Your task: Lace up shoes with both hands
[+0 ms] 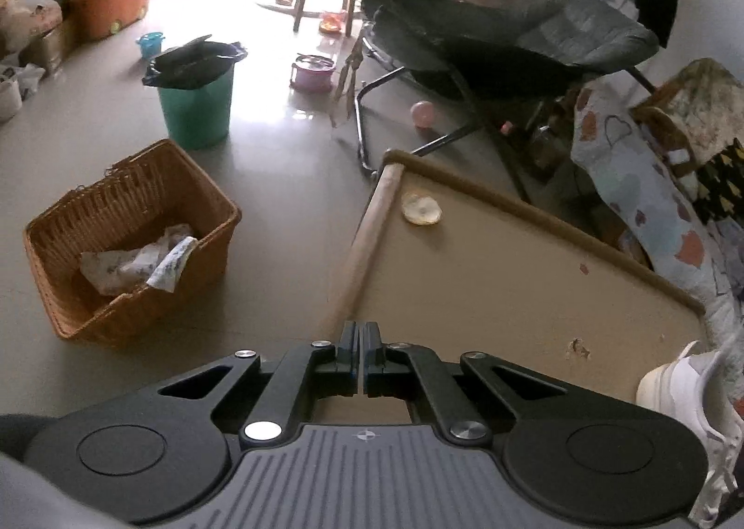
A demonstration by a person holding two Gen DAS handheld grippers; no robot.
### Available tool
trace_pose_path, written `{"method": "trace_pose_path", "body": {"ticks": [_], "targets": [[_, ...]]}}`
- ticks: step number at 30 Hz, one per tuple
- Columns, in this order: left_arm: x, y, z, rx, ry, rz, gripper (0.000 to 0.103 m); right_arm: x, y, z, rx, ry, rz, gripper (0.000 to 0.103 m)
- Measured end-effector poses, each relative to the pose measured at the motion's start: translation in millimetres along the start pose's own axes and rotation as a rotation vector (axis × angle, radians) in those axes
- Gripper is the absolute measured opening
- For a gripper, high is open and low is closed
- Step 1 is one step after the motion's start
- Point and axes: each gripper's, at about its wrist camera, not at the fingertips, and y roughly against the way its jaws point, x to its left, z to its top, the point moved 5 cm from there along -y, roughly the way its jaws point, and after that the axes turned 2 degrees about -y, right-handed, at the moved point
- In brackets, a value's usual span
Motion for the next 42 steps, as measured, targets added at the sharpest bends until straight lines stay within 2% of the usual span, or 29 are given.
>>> {"method": "trace_pose_path", "body": {"ticks": [2,3,6,10,12,17,20,23,27,29,34,39,41,42], "targets": [[-1,5,1,-0.014,0.048,-0.049,0.005,1,0,0,-0.003,0.006,0.001,0.046],[-4,8,-1,-0.011,0.073,-0.081,0.010,2,0,0,-0.004,0.011,0.002,0.048],[-16,16,-9,0.006,0.157,-0.179,0.017,4,0,-1,-0.015,0.016,0.008,0.053],[-39,26,-29,0.042,0.321,-0.309,0.042,6,1,-2,-0.031,0.017,0.020,0.059],[-55,26,-42,0.082,0.393,-0.367,0.042,7,1,-3,-0.039,0.019,0.024,0.060],[-97,20,-74,0.206,0.471,-0.448,0.042,7,2,-5,-0.060,0.017,0.039,0.063],[-108,9,-94,0.298,0.635,-0.485,0.042,5,3,-6,-0.074,0.005,0.056,0.063],[-120,-1,-122,0.368,0.840,-0.509,0.042,4,4,-6,-0.087,-0.010,0.077,0.064],[-146,7,-151,0.411,0.998,-0.527,0.042,3,5,-7,-0.096,-0.010,0.083,0.064],[-159,12,-160,0.440,1.036,-0.531,0.042,2,5,-8,-0.100,-0.009,0.083,0.064],[-172,12,-179,0.480,1.095,-0.483,0.041,3,5,-8,-0.107,-0.012,0.089,0.064],[-174,7,-179,0.471,1.106,-0.476,0.037,4,5,-9,-0.111,-0.002,0.086,0.065],[-174,6,-174,0.456,1.082,-0.471,0.027,5,5,-9,-0.110,-0.001,0.086,0.066],[-173,4,-172,0.452,1.079,-0.473,0.019,5,5,-9,-0.110,0.001,0.085,0.066]]}}
